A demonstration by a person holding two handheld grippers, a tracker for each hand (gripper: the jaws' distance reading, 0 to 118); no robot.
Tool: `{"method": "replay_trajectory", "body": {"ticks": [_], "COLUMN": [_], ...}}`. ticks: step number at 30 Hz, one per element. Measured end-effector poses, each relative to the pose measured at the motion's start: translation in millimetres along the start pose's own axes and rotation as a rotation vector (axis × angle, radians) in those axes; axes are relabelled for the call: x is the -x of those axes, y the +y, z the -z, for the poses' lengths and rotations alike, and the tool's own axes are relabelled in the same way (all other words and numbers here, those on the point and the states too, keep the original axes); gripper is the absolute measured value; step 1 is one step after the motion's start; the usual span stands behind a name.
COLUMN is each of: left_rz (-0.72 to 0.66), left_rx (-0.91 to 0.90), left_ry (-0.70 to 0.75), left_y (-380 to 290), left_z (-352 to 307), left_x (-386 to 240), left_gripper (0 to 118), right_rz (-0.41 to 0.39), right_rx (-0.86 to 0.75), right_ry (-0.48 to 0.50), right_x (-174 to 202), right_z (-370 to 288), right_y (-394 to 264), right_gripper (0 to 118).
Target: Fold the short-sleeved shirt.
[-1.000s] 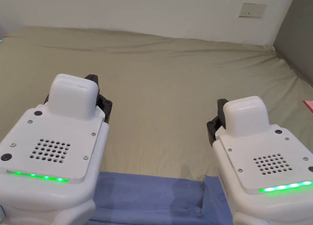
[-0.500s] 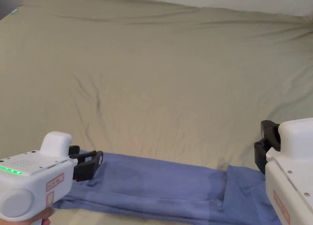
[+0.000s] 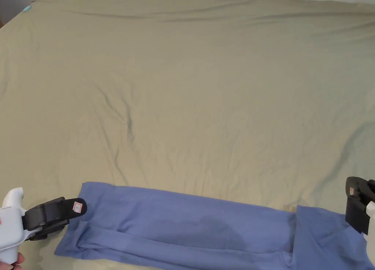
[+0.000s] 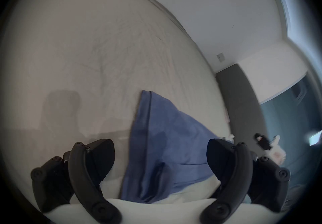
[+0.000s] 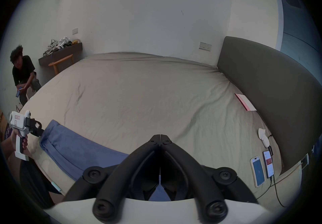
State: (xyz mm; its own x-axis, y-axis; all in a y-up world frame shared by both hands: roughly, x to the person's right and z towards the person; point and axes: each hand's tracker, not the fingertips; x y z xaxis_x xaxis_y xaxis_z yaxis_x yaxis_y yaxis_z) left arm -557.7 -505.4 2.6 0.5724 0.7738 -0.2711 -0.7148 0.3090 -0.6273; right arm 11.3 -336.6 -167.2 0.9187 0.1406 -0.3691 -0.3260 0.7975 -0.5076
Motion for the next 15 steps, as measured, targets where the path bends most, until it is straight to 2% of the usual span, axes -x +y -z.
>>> {"method": "replay_trajectory", "body": {"ticks": [1,3,4,5,6,7,8,9,10,11,15], "left_rz": [-0.088,-0.216,-0.277,-0.199,-0.224,-0.261,-0.226,-0.191,-0.225,-0.244,0.074], "left_rx": [0.054,0.131,0.165,0.081,0.071,0.08,0.095,0.075,0.058,0.053,0.061], "left_ry": [-0.115,-0.204,-0.259,-0.254,-0.252,-0.169,-0.002,0.048,-0.068,-0.078,0.122], "left_y": [0.7,-9.5,-18.4,-20.0,-22.8,-24.7,-27.1,-25.1,-25.1,-23.7,-26.9], "left_z": [4.7,24.2,29.3,32.0,38.2,47.9,57.3,59.3,50.6,52.7,44.7], "left_x": [9.5,16.8,13.7,5.8,1.1,-1.2,-2.3,6.0,8.1,-1.1,-48.3], "left_gripper": [107,106,101,73,32,7,8,8,8,8,8], "right_rz": [-0.005,0.001,0.012,0.023,0.035,0.038,0.041,0.044,0.047,0.045,0.013], "right_rx": [0.002,0.01,0.011,0.008,0.01,0.017,0.023,0.026,0.03,0.031,0.018], "right_ry": [0.002,0.015,0.025,0.023,0.014,0.013,0.016,0.019,0.022,0.026,0.024], "right_x": [-0.1,1.6,2.3,2.9,3.6,5.3,5.6,5.7,5.7,7.1,9.1], "right_z": [-0.3,-1.3,-2.1,-2.7,-2.6,-2.2,-1.7,-1.8,-3.3,-6.5,-17.0], "right_y": [0.1,1.1,1.6,1.5,1.4,1.8,1.8,1.5,1.7,3.1,4.7], "right_gripper": [2,2,2,2,2,2,2,2,2,2,2]}}
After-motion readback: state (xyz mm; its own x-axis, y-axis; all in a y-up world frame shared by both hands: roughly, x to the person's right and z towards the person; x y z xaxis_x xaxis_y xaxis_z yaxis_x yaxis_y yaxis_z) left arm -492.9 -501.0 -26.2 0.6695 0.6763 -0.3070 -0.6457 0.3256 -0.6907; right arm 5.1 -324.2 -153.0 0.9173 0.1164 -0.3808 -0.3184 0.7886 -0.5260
